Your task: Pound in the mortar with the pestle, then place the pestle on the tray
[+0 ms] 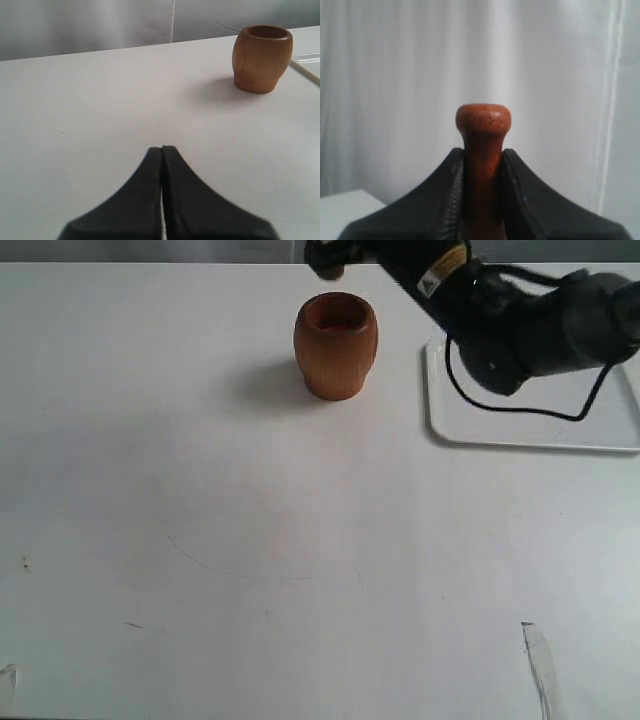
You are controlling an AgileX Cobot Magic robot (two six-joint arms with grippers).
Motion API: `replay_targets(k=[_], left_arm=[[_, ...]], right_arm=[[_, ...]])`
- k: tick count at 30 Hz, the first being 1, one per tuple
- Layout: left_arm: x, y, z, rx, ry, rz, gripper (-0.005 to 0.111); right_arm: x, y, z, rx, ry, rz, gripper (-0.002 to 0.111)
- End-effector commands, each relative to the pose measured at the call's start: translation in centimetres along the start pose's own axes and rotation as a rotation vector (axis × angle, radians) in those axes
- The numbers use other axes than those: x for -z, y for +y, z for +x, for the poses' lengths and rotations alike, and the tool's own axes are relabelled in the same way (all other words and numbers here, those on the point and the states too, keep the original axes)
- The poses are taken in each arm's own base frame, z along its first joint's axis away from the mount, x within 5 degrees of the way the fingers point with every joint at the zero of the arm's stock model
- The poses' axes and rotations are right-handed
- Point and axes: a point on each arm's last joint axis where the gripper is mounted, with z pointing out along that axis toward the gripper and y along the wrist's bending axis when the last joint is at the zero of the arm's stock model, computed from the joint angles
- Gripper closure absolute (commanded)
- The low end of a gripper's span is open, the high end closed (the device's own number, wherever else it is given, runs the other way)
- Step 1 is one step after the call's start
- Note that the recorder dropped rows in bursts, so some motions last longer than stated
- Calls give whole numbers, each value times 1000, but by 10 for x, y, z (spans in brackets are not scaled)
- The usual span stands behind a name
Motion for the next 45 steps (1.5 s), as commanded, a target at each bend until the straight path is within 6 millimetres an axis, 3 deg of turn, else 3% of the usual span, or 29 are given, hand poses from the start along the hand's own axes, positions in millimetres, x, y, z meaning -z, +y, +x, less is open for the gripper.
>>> replay_targets(k=[1, 5, 7, 10, 17, 21, 24, 27, 33, 37, 41, 45], left_arm=[[0, -1, 0, 12, -7, 8, 107], [0, -1, 0, 12, -7, 8, 107], [0, -1, 0, 12, -7, 8, 107], [0, -1, 0, 12, -7, 8, 107], [0, -1, 0, 12, -7, 8, 107], [0, -1, 0, 12, -7, 8, 107], [0, -1, 0, 12, -7, 8, 107], [0, -1, 0, 12, -7, 8, 107], [0, -1, 0, 12, -7, 8, 107], [0, -1, 0, 12, -7, 8, 107], [0, -1, 0, 12, -7, 8, 107], [0, -1, 0, 12, -7, 8, 107]], right_arm=[[-2, 3, -55, 47, -59, -33, 108], [-3, 2, -55, 86, 9, -18, 108], [-2, 1, -39, 97, 54, -16, 108], [-1, -1, -12, 71, 107, -5, 108], [15, -3, 74, -1, 269, 22, 108], [23, -3, 101, -30, 279, 36, 108], [22, -5, 95, -35, 225, 52, 108], [15, -5, 69, -28, 119, 42, 108], [-1, 0, -33, 16, -103, -11, 108], [-2, 1, -73, 49, -109, -6, 108], [-2, 0, -63, 44, -56, 3, 108], [-2, -5, -23, 17, 23, 37, 108]])
